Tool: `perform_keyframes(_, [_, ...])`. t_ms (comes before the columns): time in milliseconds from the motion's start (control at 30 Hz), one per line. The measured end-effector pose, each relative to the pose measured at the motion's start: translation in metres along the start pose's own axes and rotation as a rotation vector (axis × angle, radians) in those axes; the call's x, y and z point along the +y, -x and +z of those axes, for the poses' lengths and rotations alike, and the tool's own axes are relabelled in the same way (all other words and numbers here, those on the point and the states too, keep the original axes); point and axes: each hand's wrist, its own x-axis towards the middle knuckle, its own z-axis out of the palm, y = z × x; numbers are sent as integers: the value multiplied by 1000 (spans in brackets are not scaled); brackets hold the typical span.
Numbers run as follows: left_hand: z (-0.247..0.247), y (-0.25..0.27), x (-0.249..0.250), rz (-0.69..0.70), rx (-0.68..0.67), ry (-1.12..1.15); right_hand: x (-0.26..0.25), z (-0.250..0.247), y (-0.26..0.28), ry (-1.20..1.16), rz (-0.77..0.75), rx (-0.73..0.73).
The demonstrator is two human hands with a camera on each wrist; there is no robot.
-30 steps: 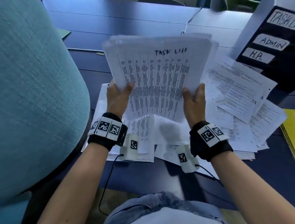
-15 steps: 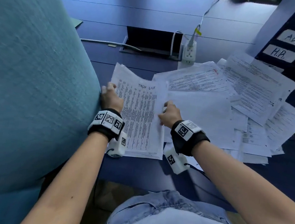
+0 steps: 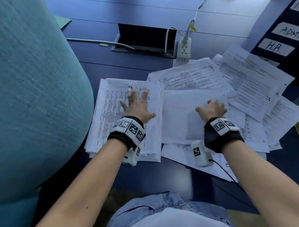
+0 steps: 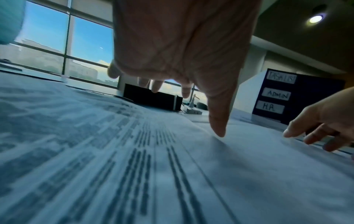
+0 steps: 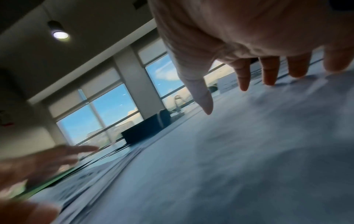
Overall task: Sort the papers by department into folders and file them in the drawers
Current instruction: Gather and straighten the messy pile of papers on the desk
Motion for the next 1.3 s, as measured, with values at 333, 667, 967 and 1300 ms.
perform_keyframes(333, [36, -5, 13, -1, -201, -43, 49, -24, -16, -128, 189, -34])
perform_keyframes(667, [53, 18, 35, 380, -336, -259, 43, -11, 8, 14, 303, 53])
perform_keyframes(967, [73, 27, 51, 352, -295, -304, 51, -23, -10, -434, 191, -130])
perform_keyframes(1300, [35, 39, 87, 604, 476, 431, 1, -84, 16, -1389, -122, -298])
